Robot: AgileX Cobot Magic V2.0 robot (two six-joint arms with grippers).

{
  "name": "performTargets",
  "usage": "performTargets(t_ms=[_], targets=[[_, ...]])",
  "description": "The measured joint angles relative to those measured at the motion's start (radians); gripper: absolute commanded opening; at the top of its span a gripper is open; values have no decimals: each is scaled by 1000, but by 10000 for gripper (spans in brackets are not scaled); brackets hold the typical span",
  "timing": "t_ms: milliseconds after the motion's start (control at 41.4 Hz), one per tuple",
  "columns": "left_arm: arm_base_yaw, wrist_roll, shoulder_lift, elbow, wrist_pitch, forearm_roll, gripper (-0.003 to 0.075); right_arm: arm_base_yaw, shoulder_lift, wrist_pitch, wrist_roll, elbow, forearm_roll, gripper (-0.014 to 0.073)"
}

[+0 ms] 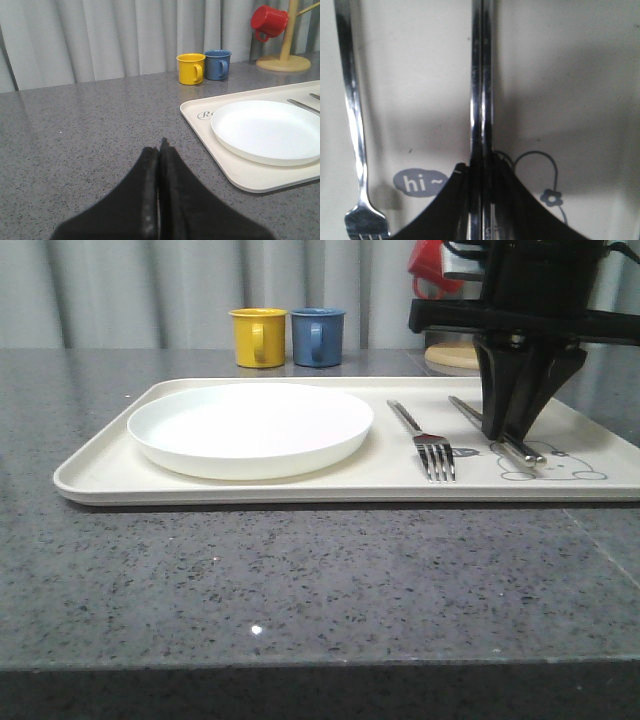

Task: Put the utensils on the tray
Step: 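Place the chopsticks on the tray beside the fork and release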

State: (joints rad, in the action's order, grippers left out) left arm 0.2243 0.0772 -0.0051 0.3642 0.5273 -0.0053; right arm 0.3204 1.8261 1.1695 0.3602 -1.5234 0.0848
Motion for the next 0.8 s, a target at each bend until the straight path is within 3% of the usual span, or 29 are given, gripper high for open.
performTargets(t_ms=[266,556,798], targets=[[0,0,0,0,0,0,-19,0,12,-2,4,-2,6,67],[0,0,0,0,0,0,-19,0,12,-4,6,-2,14,362],[0,0,0,0,0,0,-19,-16,-53,-6,-54,-2,-28,369]])
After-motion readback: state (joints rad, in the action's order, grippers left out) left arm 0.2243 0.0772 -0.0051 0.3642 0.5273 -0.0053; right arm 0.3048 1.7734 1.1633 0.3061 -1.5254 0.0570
